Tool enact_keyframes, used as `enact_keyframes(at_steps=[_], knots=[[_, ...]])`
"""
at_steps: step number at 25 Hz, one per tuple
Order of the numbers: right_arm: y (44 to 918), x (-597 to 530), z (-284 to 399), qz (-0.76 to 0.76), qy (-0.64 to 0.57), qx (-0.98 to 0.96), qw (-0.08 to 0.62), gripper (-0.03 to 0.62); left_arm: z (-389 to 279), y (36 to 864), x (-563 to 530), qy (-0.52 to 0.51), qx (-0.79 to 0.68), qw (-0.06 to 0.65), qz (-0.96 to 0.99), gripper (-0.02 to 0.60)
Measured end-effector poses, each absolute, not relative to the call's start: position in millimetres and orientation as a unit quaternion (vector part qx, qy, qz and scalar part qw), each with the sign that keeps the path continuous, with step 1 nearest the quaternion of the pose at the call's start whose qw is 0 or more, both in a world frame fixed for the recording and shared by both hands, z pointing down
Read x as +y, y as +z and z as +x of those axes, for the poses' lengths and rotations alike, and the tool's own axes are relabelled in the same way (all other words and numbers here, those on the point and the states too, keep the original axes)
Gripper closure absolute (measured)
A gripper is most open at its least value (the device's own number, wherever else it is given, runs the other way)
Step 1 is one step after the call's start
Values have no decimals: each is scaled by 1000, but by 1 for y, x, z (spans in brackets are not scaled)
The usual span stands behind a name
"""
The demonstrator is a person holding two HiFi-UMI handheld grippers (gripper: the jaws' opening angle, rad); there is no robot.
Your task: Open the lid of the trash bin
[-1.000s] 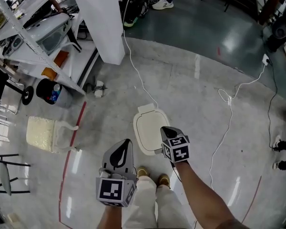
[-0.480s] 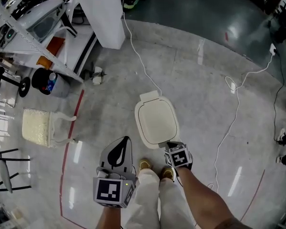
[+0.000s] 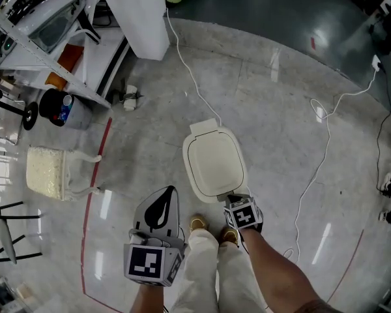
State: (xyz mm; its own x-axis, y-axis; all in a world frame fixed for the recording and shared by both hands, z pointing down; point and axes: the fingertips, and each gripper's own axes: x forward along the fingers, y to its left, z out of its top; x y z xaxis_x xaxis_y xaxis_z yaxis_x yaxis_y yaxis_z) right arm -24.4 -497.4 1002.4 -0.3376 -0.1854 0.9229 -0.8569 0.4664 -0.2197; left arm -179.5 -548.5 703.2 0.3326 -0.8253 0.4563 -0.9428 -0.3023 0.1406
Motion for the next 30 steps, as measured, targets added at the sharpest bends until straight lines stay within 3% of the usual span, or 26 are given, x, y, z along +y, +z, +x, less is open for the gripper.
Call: enact_keyframes(at_steps=[30], knots=[[1009,-495,-28,367,392,-714,449,559,-182,716,-547,159,-558,204,789,595]])
